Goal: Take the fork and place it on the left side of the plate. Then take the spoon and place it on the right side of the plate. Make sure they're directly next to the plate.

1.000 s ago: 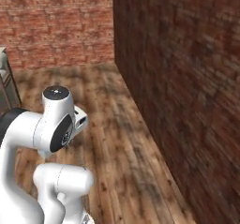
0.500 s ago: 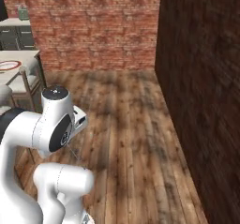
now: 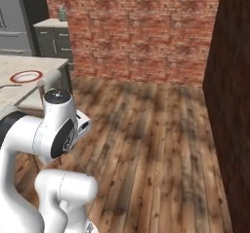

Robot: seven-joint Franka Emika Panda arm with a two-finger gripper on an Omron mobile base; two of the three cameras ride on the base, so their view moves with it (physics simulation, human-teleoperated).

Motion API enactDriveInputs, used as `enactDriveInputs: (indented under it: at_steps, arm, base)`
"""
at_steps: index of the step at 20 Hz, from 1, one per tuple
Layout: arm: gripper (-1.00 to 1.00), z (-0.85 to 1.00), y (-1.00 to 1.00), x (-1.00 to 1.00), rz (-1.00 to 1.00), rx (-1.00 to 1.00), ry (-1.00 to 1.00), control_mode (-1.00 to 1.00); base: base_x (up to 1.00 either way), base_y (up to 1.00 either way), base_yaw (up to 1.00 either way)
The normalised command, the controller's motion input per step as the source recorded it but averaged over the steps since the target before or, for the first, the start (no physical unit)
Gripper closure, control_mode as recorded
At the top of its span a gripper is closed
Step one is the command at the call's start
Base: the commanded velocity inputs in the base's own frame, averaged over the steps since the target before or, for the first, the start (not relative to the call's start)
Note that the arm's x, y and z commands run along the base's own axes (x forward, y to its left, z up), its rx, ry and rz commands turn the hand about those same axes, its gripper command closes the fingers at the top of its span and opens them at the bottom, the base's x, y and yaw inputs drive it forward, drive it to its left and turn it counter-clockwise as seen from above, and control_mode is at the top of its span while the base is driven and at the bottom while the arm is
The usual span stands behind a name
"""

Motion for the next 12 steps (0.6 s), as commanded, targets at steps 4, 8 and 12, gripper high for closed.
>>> enactDriveInputs:
  at_steps: [4, 8, 12]
  arm:
    - [1.00, 0.00, 0.00, 0.00, 0.00, 0.00, 0.00, 1.00]
    - [1.00, 0.00, 0.00, 0.00, 0.00, 0.00, 0.00, 1.00]
    - [1.00, 0.00, 0.00, 0.00, 0.00, 0.00, 0.00, 1.00]
  base:
    - [1.00, -0.14, 0.32]
    - [1.00, -0.26, 0.28]
    - [1.00, -0.17, 0.24]
